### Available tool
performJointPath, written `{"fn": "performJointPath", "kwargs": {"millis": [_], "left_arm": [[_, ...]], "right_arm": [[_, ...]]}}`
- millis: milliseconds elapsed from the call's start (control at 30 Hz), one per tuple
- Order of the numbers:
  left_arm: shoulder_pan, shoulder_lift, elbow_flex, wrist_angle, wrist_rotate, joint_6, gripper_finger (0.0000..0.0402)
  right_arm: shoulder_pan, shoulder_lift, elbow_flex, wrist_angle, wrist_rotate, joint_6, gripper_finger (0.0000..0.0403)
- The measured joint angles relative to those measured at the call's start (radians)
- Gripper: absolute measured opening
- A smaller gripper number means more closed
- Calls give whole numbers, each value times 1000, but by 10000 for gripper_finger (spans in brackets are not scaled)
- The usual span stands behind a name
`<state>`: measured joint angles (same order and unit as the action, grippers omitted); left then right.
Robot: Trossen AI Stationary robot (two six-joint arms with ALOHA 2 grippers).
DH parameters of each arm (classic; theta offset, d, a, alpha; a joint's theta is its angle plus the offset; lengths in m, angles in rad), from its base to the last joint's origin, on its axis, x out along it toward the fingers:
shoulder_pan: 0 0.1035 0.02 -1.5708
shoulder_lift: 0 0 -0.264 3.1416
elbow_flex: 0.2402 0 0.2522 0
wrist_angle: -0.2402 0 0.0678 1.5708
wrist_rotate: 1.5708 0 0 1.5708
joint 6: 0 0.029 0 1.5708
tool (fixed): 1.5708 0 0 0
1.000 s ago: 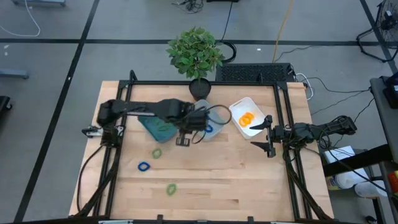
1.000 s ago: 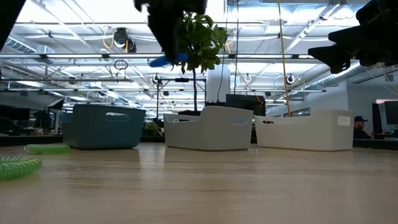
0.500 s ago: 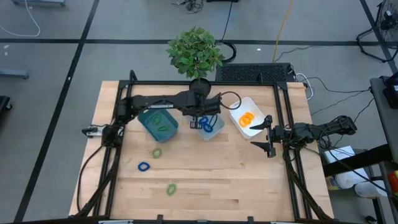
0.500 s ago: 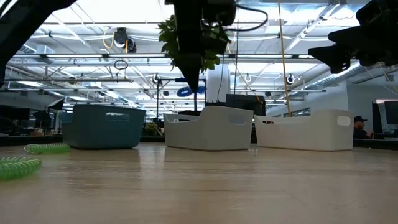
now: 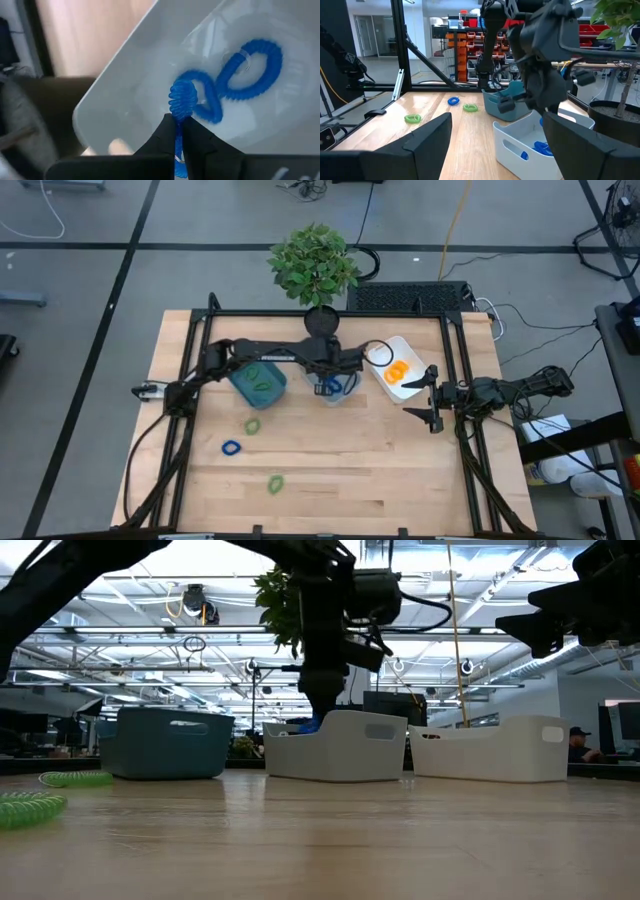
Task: Sort spring keychains
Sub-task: Put the bottom blue spring keychain into the gray bin, then put the blue spring keychain into the gray bin
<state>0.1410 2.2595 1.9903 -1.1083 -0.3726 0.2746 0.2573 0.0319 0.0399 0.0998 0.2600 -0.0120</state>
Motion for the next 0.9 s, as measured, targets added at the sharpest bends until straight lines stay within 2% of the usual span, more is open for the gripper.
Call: {"fn": "performJointPath", "kwargs": {"millis": [200,367,433,533,700,900], "left_arm": [[-5,29,-1,33,24,15,10],[-5,27,-49,79,59,22,10],[-5,30,-55,79,61,13,23],[-5,26,-57,90,58,12,71],[-8,26,-55,97,53,10,179],[-23,-1,-55,75,-27,-8,311]], "right_arm": [[0,0,0,0,0,0,297],[0,0,0,0,0,0,297],[0,0,0,0,0,0,297],[0,0,0,0,0,0,297],[0,0,0,0,0,0,297],[0,0,0,0,0,0,297]]}}
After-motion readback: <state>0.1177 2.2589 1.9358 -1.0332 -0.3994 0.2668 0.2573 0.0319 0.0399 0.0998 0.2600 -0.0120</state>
